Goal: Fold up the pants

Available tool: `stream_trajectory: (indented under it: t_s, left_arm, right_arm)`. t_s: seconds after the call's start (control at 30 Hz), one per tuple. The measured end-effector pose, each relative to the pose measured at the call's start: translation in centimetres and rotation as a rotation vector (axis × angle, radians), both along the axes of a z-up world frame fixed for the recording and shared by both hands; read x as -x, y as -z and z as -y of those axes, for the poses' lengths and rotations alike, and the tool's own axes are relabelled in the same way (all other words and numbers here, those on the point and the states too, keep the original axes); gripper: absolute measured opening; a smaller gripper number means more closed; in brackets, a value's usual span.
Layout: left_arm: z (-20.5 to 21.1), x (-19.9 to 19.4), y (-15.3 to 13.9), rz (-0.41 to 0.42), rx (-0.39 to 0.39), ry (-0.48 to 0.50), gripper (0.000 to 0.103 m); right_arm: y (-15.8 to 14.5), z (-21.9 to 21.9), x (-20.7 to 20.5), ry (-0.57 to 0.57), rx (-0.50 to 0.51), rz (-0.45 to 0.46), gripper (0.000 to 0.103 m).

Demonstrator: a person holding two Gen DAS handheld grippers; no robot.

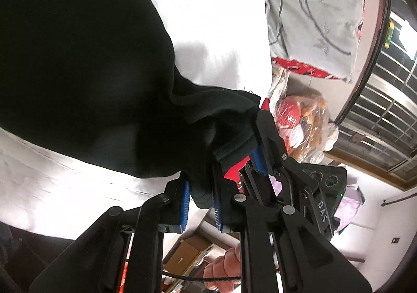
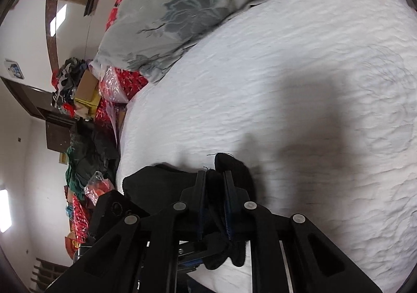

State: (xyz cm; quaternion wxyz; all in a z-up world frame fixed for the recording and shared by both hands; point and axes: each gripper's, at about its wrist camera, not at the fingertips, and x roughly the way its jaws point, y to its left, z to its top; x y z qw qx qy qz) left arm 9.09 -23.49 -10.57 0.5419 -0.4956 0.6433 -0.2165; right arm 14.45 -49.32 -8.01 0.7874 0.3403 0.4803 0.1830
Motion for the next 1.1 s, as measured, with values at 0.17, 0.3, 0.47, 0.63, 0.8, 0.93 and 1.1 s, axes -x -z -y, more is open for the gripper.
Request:
stream_trajectory:
  t_s: [0.17, 0.3, 0.47, 0.63, 0.8, 0.93, 1.1]
  left_arm:
    - [-3.1, -0.1, 0.0, -0.004, 0.025, -0.048, 0.013]
    - [-6.8, -0.3, 0.4, -0.019, 0.044, -0.103, 0.013]
    - [-11.4, -0.5, 1.2, -0.040, 0.039, -0.171, 0.013]
    - [-15.4, -0.5, 3.3, -0.091, 0.007, -0.239, 0.013]
    - [-18.1, -0.4, 3.7, -0.098, -0.013, -0.246, 0.013]
    - [-19.1, -0.4, 1.6, -0.006, -0.105, -0.193, 0.025]
    - [-19.9, -0.3, -2.0, 0.161, -0.249, -0.141, 0.064]
  right_arm:
    - [-1.0, -3.7, -0.5, -0.027, 0.008, 0.005, 0.012]
    - [-1.0, -6.7, -1.1, -0.051, -0.011, -0.004, 0.012]
    - [-0.3, -11.0, -1.8, -0.080, -0.047, -0.022, 0.013]
    - [1.7, -15.5, -2.6, -0.098, -0.104, -0.062, 0.016]
    - [4.4, -19.1, -3.2, -0.097, -0.083, -0.146, 0.019]
    - [2.8, -19.1, -2.0, -0.085, -0.100, -0.108, 0.028]
    - [-0.4, -14.1, 3.8, 0.021, -0.222, 0.017, 0.059]
